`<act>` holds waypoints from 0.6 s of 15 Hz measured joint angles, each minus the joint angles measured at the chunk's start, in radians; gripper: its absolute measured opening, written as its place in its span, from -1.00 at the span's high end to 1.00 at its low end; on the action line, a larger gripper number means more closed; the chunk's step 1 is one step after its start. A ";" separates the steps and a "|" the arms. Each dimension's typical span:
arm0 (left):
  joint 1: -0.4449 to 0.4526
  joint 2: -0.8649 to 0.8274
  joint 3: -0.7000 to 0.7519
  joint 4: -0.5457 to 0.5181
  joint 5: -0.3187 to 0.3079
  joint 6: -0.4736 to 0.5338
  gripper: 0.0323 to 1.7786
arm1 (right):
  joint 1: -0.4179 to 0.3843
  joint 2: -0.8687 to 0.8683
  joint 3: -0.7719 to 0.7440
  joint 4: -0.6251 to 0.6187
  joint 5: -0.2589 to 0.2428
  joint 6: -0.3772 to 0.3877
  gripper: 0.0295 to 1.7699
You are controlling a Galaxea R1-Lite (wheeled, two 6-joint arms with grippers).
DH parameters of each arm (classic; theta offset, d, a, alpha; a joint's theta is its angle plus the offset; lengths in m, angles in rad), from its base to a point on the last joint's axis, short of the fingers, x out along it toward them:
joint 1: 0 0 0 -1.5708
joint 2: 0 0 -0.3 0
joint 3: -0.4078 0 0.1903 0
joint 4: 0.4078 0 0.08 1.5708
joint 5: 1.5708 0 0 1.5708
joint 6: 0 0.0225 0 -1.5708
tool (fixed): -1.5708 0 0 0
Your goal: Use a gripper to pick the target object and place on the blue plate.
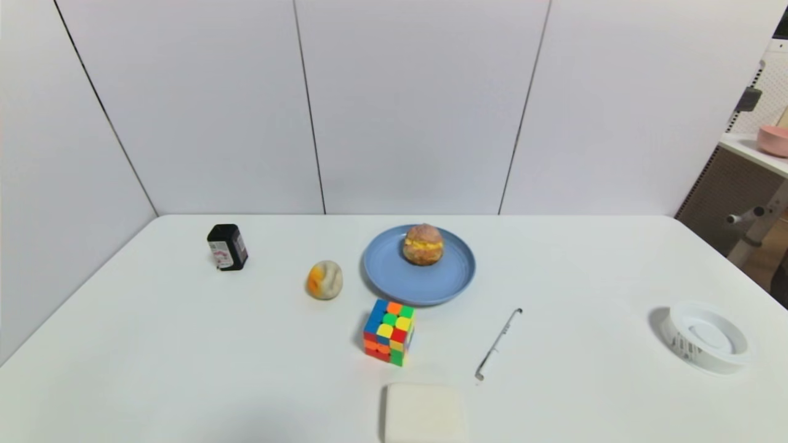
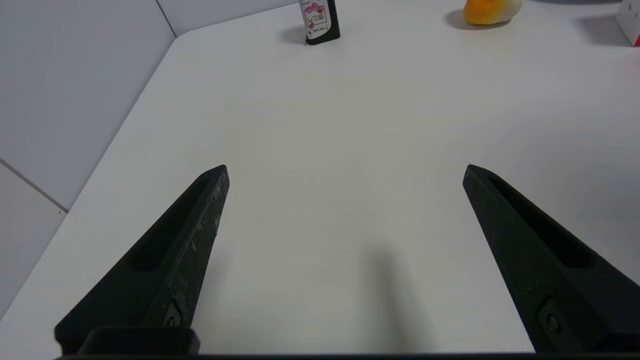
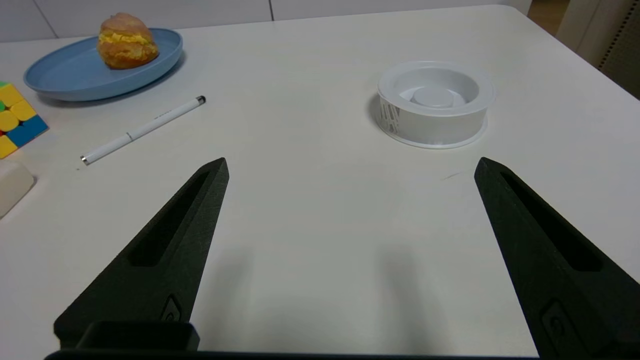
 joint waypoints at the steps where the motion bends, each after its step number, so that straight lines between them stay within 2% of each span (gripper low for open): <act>1: 0.000 -0.007 0.000 0.001 0.001 -0.014 -0.90 | 0.000 0.000 0.000 0.000 0.000 0.000 -0.92; 4: 0.001 -0.015 0.000 0.004 0.010 -0.110 -0.90 | 0.000 0.000 0.000 0.000 0.000 0.000 -0.92; 9: 0.001 -0.017 0.000 0.000 0.033 -0.176 -0.90 | 0.000 0.000 0.000 0.000 0.000 0.000 -0.92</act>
